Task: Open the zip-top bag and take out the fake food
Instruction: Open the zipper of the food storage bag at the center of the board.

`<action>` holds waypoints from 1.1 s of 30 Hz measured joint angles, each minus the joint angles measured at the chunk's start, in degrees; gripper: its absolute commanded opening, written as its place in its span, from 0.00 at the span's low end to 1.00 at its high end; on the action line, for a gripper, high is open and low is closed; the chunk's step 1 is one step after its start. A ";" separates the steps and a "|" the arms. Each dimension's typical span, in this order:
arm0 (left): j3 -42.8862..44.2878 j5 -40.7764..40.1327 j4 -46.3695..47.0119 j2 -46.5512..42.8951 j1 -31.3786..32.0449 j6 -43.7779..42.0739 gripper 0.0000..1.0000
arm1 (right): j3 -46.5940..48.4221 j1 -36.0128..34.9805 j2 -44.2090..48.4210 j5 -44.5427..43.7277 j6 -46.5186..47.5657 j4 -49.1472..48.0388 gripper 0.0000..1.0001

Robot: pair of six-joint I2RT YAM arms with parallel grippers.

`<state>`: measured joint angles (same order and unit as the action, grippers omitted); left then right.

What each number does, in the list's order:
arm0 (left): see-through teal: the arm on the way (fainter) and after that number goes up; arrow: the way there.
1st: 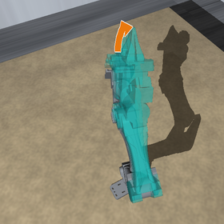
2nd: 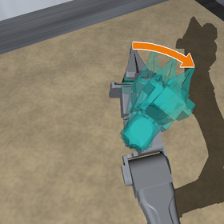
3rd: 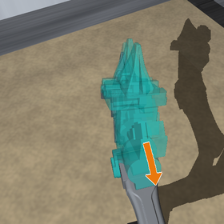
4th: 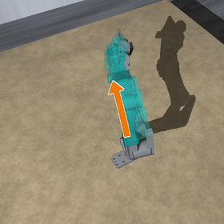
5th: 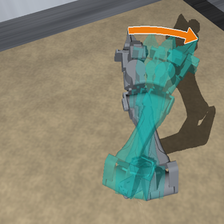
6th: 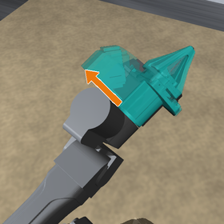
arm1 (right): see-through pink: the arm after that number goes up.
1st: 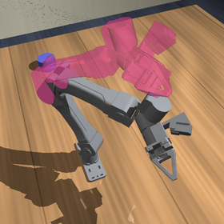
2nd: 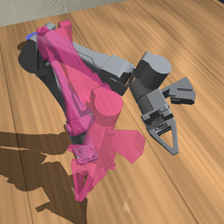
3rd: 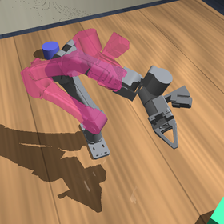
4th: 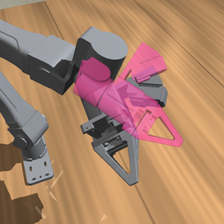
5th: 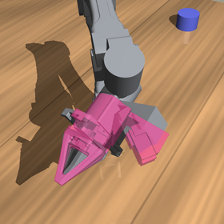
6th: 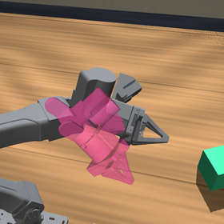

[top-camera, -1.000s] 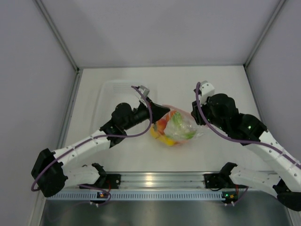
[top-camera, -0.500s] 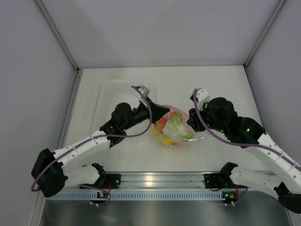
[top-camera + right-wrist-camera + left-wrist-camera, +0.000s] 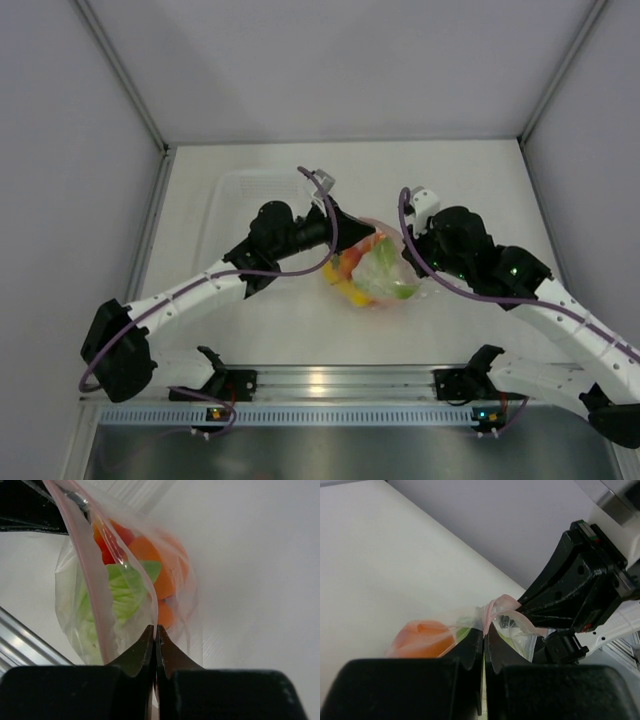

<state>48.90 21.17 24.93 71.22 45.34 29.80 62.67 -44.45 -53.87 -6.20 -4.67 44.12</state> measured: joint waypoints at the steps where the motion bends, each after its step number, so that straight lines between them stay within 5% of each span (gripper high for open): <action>1: 1.75 0.31 -0.90 1.25 -0.13 0.15 0.00 | 0.11 0.00 0.00 -0.83 -0.04 0.02 0.00; 8: 29.31 2.08 -16.46 18.36 -1.40 -1.31 0.08 | 7.34 0.00 -1.84 -8.22 -3.08 2.08 0.00; 16: 52.19 8.90 -26.38 36.28 -6.38 3.65 0.59 | 12.52 0.02 -4.09 -20.81 -6.38 5.22 0.00; 21: 48.39 9.25 -29.92 37.66 -9.53 6.80 0.63 | 12.76 0.04 -6.84 -23.82 -7.15 5.42 0.00; 26: 38.64 5.86 -31.93 34.69 -8.68 7.52 0.78 | 12.26 0.39 -10.60 -24.70 -7.96 5.09 0.00; 33: 30.42 0.52 -33.07 27.02 -5.07 5.53 0.80 | 11.76 0.98 -13.22 -24.50 -8.59 3.63 0.00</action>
<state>79.33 21.69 -8.14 98.24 40.27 35.33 74.43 -43.46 -67.09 -30.70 -13.26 47.75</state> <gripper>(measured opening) 0.790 0.008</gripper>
